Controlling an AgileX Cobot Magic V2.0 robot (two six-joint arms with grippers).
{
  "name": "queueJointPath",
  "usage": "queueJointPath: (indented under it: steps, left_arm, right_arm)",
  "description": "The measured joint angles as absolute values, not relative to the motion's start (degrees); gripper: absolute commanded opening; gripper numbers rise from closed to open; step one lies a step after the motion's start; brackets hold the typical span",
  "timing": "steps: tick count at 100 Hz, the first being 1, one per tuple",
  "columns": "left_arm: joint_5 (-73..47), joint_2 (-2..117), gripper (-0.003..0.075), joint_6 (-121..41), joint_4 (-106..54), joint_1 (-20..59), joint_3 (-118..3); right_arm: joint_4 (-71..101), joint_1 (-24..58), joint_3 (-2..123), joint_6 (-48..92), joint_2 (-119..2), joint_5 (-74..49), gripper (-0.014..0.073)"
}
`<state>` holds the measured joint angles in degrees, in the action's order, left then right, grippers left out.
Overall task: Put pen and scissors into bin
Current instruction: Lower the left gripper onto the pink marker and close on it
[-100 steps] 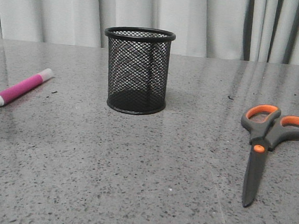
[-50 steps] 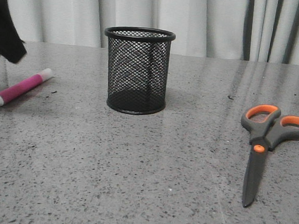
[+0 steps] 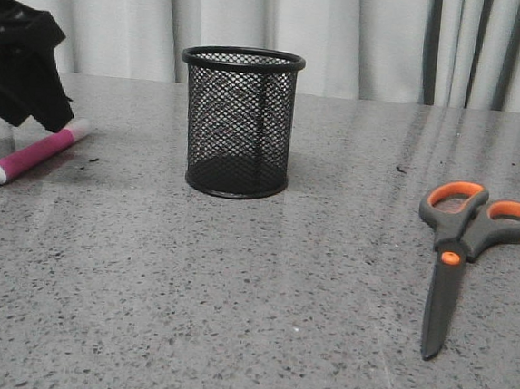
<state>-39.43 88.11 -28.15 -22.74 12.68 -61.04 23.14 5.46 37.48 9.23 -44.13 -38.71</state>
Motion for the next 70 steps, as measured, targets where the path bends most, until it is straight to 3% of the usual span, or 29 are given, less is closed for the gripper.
queueJointPath:
  steps: [31, 70]
  left_arm:
    - [-39.2, 90.9, 0.0345, -28.1, -22.7, 12.7, -61.0]
    - [-38.8, 91.2, 0.0278, -28.1, -22.0, 12.7, -61.0]
  right_arm:
    - [23.1, 5.5, 37.5, 9.2, -44.1, -38.7, 0.0351]
    - [23.1, 5.5, 37.5, 9.2, -44.1, -38.7, 0.0351]
